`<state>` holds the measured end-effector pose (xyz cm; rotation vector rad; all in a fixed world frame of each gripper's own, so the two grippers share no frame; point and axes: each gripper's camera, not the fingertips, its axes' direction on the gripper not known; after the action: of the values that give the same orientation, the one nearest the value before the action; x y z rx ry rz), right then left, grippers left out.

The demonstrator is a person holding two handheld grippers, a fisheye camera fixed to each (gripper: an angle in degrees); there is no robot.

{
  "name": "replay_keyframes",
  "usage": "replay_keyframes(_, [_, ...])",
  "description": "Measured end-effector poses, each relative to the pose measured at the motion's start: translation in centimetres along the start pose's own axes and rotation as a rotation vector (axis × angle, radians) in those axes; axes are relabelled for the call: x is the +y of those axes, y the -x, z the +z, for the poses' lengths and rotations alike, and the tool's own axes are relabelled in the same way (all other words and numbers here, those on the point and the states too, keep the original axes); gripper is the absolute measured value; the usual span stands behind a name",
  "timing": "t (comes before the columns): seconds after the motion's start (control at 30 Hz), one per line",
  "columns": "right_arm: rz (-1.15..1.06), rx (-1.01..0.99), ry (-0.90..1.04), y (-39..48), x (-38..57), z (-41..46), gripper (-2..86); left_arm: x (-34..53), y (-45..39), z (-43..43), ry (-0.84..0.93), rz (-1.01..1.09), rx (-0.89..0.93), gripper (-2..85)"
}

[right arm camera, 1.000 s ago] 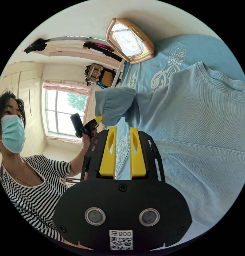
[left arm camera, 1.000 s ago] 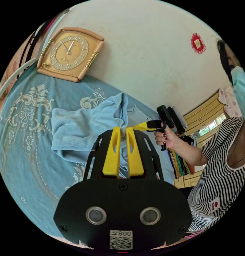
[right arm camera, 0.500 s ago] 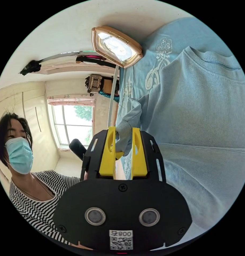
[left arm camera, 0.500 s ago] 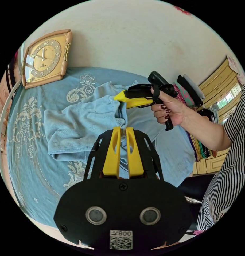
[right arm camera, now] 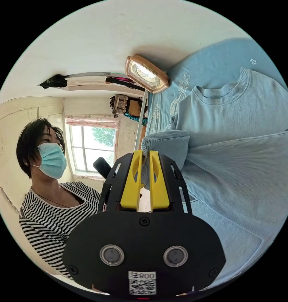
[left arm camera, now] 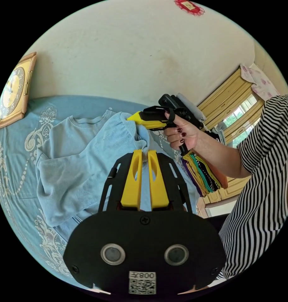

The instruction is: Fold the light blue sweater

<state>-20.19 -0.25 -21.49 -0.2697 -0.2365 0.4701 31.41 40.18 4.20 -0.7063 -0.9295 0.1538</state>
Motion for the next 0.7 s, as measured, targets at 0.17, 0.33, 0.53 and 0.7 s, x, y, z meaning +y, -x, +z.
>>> replay_keyframes(0.17, [-0.108, -0.063, 0.037, 2.9, -1.4, 0.0, 3.0, -2.9, -0.9, 0.5, -0.049, -0.005, 0.092, 3.0])
replay_keyframes(0.33, [-0.122, 0.070, 0.007, 4.7, -0.2, -4.0, 2.7, -5.0, -2.3, 4.3, -0.025, 0.029, 0.141, 3.1])
replay_keyframes(0.53, [0.076, 0.303, 0.016, -2.1, 2.1, -5.5, 2.5, -4.5, -1.3, 14.1, 0.132, -0.023, 0.168, 3.4])
replay_keyframes(0.7, [0.212, 0.474, 0.090, -7.5, 3.0, -4.1, 2.5, -3.0, 0.5, 20.9, 0.290, -0.063, 0.151, 4.2])
